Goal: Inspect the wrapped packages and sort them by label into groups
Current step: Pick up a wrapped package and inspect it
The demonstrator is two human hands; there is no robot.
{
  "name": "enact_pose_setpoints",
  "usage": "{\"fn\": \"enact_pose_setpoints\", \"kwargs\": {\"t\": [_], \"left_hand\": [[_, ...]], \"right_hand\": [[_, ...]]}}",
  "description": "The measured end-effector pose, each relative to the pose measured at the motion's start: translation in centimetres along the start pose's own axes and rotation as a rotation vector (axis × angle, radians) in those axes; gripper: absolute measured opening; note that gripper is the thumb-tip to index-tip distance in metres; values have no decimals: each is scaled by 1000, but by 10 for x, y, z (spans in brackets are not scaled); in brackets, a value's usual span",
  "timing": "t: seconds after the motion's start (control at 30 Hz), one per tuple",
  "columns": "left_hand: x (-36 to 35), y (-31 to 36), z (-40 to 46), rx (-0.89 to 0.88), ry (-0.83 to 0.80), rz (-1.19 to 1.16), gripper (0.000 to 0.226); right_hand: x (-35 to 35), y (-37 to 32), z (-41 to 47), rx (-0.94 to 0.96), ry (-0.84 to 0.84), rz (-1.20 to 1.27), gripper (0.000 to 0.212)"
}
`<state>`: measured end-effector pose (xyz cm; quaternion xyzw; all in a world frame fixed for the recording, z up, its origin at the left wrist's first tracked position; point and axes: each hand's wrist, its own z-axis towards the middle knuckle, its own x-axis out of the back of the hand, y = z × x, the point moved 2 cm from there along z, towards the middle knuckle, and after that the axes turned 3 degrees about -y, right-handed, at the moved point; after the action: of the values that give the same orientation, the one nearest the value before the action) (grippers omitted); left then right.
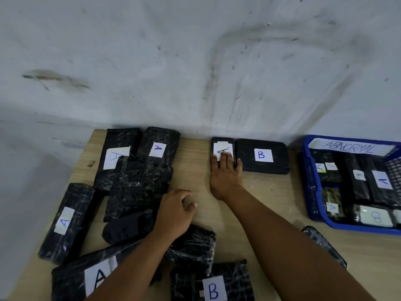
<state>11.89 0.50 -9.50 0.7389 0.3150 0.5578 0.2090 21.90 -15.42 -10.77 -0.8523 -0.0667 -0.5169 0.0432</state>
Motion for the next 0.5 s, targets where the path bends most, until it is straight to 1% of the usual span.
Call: {"fn": "enact_pose_setpoints", "kwargs": {"t": [0.07,0.13,0.23,0.3,0.37,0.43,0.5], "left_hand": [[5,5,-3,-25,27,-83,29],[14,13,-5,-46,62,-160,27],[35,17,-15,-81,119,-222,29],[55,13,-27,-121,178,-171,30],[73,2,-40,-148,252,-77,30],[90,-16,-54,-130,316,20,32],[100,-36,-66,-50,300,130,46]], "right_hand": [[3,0,-1,1,-6,30,67],[5,4,-5,-2,33,101,67],[3,6,-31,10,223,278,63],[-3,3,-55,24,336,399,57],[-9,2,-77,13,394,487,53],[-15,-2,-98,12,420,564,50],[-22,-7,-116,25,437,644,48]]}}
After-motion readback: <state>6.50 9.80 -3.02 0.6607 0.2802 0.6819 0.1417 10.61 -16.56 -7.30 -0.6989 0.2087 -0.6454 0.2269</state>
